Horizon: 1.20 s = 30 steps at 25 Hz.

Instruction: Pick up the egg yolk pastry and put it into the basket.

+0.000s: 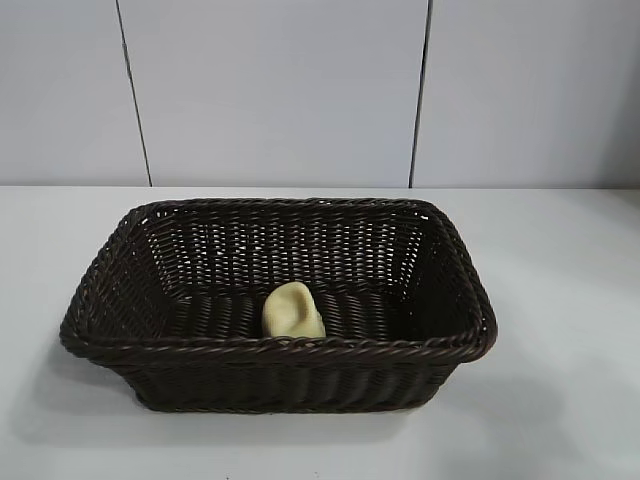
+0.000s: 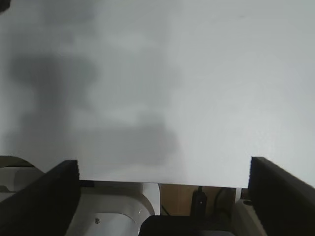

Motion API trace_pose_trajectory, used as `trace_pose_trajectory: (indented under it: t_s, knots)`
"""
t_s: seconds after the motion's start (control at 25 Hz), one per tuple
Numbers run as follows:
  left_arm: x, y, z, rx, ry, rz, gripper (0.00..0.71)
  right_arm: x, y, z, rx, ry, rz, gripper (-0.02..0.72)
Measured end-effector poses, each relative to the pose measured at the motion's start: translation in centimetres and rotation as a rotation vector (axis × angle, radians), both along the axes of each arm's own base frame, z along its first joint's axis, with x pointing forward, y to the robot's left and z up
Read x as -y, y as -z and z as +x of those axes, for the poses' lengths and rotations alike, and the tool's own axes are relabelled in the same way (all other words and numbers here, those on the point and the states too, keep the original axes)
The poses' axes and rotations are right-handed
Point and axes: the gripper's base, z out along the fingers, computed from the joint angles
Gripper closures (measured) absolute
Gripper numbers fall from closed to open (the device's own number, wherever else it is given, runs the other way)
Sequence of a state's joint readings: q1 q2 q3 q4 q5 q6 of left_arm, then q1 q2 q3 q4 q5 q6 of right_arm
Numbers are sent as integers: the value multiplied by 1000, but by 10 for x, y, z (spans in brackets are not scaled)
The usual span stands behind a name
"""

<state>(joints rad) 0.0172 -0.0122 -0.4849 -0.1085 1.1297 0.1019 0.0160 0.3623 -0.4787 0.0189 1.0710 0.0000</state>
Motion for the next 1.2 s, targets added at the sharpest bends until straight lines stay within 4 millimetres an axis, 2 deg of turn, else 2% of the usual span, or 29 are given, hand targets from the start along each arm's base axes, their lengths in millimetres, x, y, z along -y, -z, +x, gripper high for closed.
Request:
trace_pose_trajectory:
  t_s: [0.28, 0.48, 1.2]
  knots:
    - [0, 0, 0, 0, 0, 0, 118, 1, -8, -36, 249, 0, 4, 38]
    - [0, 0, 0, 0, 0, 0, 118, 1, -9, -53, 369, 0, 6, 38]
    - [0, 0, 0, 0, 0, 0, 118, 1, -8, -55, 379, 0, 5, 38]
